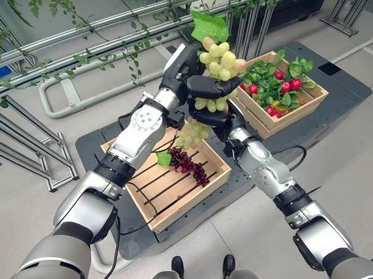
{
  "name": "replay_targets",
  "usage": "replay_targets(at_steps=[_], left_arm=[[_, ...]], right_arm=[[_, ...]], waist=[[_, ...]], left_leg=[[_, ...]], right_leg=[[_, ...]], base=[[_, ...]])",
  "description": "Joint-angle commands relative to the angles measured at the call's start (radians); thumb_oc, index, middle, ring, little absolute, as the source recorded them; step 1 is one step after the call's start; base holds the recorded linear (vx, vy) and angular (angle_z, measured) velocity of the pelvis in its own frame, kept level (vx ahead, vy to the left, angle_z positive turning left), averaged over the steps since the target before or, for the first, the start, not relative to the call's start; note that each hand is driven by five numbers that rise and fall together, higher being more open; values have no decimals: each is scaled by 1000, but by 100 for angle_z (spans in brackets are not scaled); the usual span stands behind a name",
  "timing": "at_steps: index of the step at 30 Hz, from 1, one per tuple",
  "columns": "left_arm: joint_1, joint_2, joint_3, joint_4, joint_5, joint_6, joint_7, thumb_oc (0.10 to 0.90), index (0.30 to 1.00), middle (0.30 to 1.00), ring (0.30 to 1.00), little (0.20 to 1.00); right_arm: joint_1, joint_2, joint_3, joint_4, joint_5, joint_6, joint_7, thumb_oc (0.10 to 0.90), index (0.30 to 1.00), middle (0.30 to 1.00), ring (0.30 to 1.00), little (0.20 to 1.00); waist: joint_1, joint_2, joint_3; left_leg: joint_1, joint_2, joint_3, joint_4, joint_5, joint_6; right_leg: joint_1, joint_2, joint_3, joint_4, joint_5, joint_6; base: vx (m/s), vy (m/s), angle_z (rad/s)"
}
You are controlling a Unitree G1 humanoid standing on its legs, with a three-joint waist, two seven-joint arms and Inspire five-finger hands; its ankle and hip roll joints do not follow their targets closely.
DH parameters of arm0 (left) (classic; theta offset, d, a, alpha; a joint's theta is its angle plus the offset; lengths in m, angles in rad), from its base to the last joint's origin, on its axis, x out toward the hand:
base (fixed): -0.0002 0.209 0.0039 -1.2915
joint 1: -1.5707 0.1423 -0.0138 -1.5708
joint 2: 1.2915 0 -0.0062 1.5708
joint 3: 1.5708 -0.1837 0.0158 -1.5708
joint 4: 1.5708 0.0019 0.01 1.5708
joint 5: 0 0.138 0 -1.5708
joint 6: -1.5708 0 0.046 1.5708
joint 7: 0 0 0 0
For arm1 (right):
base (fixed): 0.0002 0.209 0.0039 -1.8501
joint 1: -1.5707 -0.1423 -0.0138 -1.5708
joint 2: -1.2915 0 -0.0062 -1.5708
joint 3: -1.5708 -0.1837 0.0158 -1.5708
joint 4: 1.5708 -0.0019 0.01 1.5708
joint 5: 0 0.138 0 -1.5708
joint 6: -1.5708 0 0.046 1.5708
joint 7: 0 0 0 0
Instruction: Pick up the fruits from the basket on one side to the basket on the other side
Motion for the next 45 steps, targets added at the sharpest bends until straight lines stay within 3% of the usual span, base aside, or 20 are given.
replay_targets(at_steps=[1,11,24,27,33,36,37,38,39,40,42,45], left_arm=[[43,9,74,137,27,-91,33,800,900,900,900,900],[58,52,93,194,36,-115,-22,800,900,900,900,900],[197,81,193,160,-54,-148,-121,800,900,900,900,900],[278,36,248,51,-123,-184,-93,800,900,900,900,900],[532,-112,306,-194,-51,-180,-2,800,900,900,900,900],[596,-146,308,-248,-23,-181,13,800,900,900,900,900],[645,-164,317,-286,35,-202,68,800,900,900,900,900],[671,-160,337,-313,45,-212,106,800,900,900,900,900],[700,-144,382,-360,40,-205,109,800,900,900,900,900],[706,-135,396,-371,40,-203,100,800,900,900,900,900],[701,-123,406,-368,59,-214,77,800,900,900,900,900],[667,-83,376,-376,75,-240,114,800,900,900,900,900]], right_arm=[[-2,36,-119,-15,-27,-216,23,400,300,300,300,300],[30,-17,-155,13,-27,-229,48,400,300,300,300,300],[155,-108,-271,4,-75,-242,76,400,300,300,300,300],[230,-120,-315,-50,-140,-266,98,400,300,300,300,300],[431,-71,-379,-277,-264,-279,135,400,300,300,300,300],[473,-73,-403,-347,-263,-267,156,400,300,300,300,300],[470,-82,-406,-373,-231,-250,190,400,300,300,300,300],[456,-87,-399,-388,-192,-231,222,400,300,300,300,300],[425,-91,-370,-394,-175,-241,230,400,300,300,300,300],[415,-87,-361,-396,-180,-247,224,400,300,300,300,300],[399,-74,-346,-394,-200,-257,188,400,300,300,300,300],[431,-61,-318,-454,-232,-266,166,400,300,300,300,300]], waist=[[1,12,-282],[-11,14,-280],[-31,10,-278],[-39,0,-276],[-54,-22,-271],[-53,-33,-265],[-36,-46,-243],[-5,-48,-229],[26,-36,-213],[32,-33,-209],[28,-25,-198],[1,-21,-178]], left_leg=[[-19,8,-18,1,-62,-9],[-17,12,-3,1,-63,-10],[-22,22,17,1,-63,-17],[-23,24,22,1,-65,-15],[-18,32,26,1,-60,-7],[-7,21,18,13,-64,-1],[-51,-24,-75,159,-132,9],[-88,-100,-226,183,-141,36],[-99,-161,-364,146,-116,62],[-101,-169,-380,141,-111,68],[-98,-156,-325,136,-114,76],[-87,-170,-311,119,-125,93]], right_leg=[[-11,0,5,1,-31,-43],[-16,3,13,1,-29,-43],[-33,13,30,1,-23,-40],[-38,18,37,1,-21,-41],[-35,34,62,1,-20,-49],[-35,40,88,1,-18,-54],[-36,42,159,1,-9,-59],[-43,46,220,1,17,-57],[-52,66,279,14,29,-52],[-60,71,295,28,26,-51],[-75,69,307,44,23,-46],[-133,53,341,30,83,-6]], base=[[-27,3,-6],[-15,-5,-5],[-4,-12,-3],[11,-50,-9],[7,-79,-11],[-11,3,-26],[-69,95,-48],[-143,166,-95],[-162,168,-106],[-141,208,-166],[-126,179,-190],[-172,163,-123]])
